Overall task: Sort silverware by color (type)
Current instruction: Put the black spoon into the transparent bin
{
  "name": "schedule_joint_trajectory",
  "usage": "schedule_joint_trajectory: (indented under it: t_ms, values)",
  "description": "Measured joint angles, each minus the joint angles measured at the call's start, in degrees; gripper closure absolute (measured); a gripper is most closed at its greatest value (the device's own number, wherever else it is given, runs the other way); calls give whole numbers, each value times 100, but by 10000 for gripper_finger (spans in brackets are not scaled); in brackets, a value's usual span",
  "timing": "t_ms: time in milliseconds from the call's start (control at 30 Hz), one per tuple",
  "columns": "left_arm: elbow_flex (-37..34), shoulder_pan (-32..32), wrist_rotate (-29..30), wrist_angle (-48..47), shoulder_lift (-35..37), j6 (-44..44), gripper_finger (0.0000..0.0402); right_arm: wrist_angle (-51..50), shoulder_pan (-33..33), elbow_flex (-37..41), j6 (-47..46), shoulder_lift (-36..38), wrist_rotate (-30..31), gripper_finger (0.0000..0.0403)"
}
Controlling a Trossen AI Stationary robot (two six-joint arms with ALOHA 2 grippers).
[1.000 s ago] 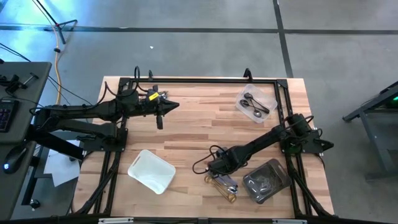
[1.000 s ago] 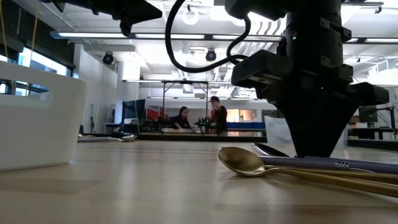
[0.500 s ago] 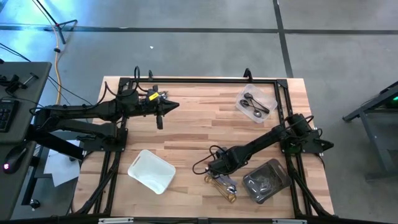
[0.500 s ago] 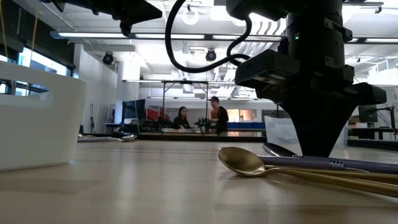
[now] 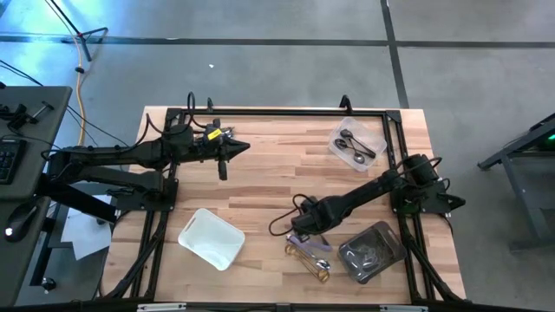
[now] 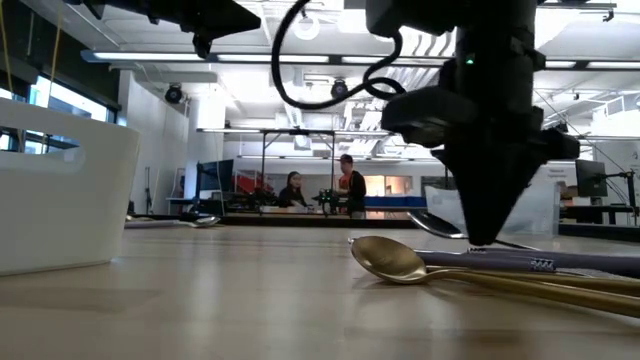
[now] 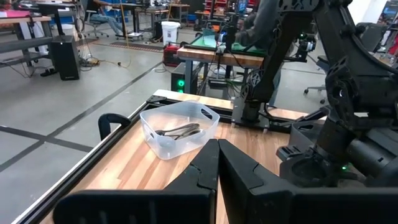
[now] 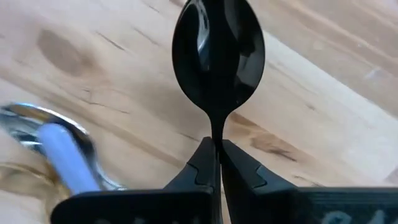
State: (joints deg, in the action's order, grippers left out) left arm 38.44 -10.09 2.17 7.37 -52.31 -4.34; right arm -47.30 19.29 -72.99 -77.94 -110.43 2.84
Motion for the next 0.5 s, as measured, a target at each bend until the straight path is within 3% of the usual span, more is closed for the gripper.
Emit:
schedule_joint_trajectory:
  t_ms: [500]
  values:
    - [0, 0, -2, -11, 0, -104, 402, -579, -310, -15, 1106, 141, 183, 403]
